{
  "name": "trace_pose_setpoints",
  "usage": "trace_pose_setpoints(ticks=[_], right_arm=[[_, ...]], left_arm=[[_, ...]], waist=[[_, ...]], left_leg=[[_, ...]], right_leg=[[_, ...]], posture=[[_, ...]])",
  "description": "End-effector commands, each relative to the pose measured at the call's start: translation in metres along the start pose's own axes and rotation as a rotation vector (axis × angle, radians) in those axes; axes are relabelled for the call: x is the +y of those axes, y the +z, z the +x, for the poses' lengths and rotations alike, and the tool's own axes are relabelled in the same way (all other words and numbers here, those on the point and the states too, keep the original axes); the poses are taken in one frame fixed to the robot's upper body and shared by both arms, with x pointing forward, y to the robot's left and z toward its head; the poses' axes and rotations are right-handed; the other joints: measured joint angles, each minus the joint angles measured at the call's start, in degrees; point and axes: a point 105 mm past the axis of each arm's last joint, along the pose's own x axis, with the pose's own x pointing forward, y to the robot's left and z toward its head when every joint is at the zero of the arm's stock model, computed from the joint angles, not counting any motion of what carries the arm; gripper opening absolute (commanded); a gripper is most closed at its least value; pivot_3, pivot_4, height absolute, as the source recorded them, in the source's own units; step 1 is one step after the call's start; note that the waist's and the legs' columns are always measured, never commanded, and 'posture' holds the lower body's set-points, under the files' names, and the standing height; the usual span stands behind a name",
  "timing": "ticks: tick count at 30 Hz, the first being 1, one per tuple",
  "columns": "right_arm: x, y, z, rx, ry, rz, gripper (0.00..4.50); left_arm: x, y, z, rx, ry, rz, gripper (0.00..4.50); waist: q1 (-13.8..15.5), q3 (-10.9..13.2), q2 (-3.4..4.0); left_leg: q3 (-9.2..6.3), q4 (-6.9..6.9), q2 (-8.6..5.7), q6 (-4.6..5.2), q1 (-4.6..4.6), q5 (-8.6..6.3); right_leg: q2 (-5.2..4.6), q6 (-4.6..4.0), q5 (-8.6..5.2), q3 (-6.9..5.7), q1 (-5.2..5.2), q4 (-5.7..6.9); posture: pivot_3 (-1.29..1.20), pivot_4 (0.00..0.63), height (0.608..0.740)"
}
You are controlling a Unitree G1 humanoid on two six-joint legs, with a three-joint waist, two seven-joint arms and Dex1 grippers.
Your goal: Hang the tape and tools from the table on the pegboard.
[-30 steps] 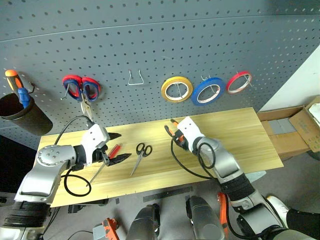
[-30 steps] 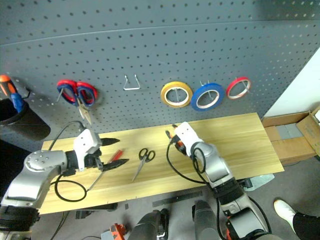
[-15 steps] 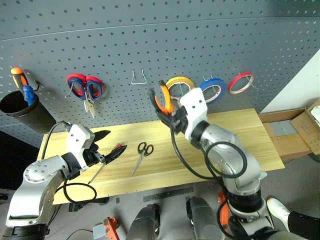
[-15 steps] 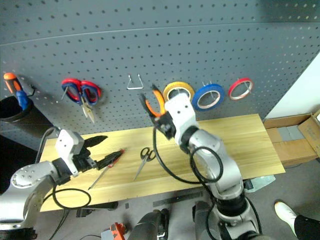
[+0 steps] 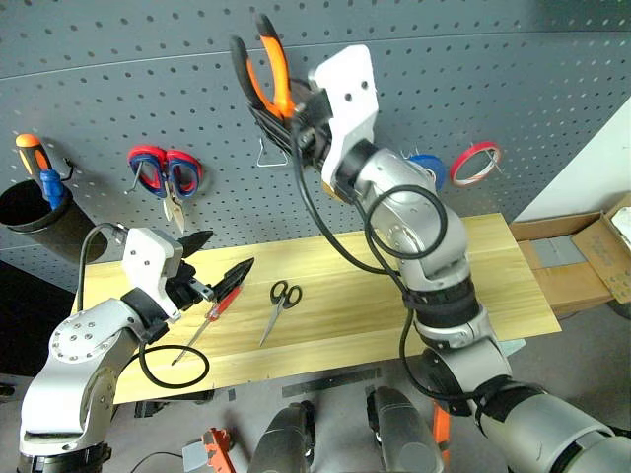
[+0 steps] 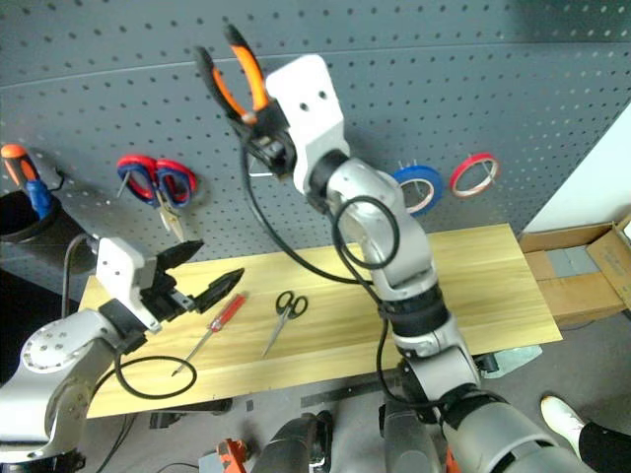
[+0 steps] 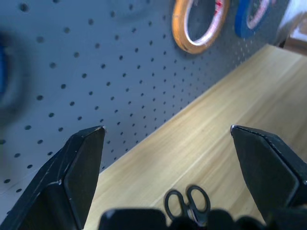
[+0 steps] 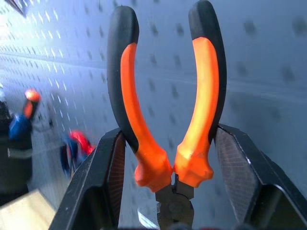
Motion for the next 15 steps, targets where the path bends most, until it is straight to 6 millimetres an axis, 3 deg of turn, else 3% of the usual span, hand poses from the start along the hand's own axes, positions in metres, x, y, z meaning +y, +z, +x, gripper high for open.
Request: trace_pose_setpoints(ticks=[1, 6, 15], right_arm=[[0.009, 0.029, 0.012, -0.13, 0.04, -0.014, 2.42], [0.015, 0.029, 0.028, -0.162, 0.071, -0.033, 2.42], [0.01, 0.0, 0.034, -0.125, 0.065, -0.081, 2.42]], left_arm=[[0.005, 0.022, -0.004, -0.074, 0.035, 0.007, 4.5], [0.004, 0.026, 0.001, -0.09, 0.034, -0.024, 4.5], [0.0, 0.026, 0.011, -0.083, -0.004, 0.007, 4.5]], waist=[[0.03, 0.0, -0.01], [0.02, -0.01, -0.01], [0.12, -0.01, -0.01]], left_leg=[[0.01, 0.0, 0.0, 0.0, -0.01, 0.0], [0.01, 0.0, 0.0, 0.0, -0.01, 0.0], [0.02, -0.01, 0.0, -0.01, -0.01, 0.01]], right_leg=[[0.0, 0.0, 0.0, 0.01, 0.0, 0.0], [0.0, 0.0, 0.0, 0.0, -0.01, 0.02], [0.0, 0.0, 0.0, 0.0, -0.01, 0.02]], posture=[[-0.08, 0.241, 0.74], [-0.07, 0.243, 0.74], [-0.06, 0.244, 0.74]])
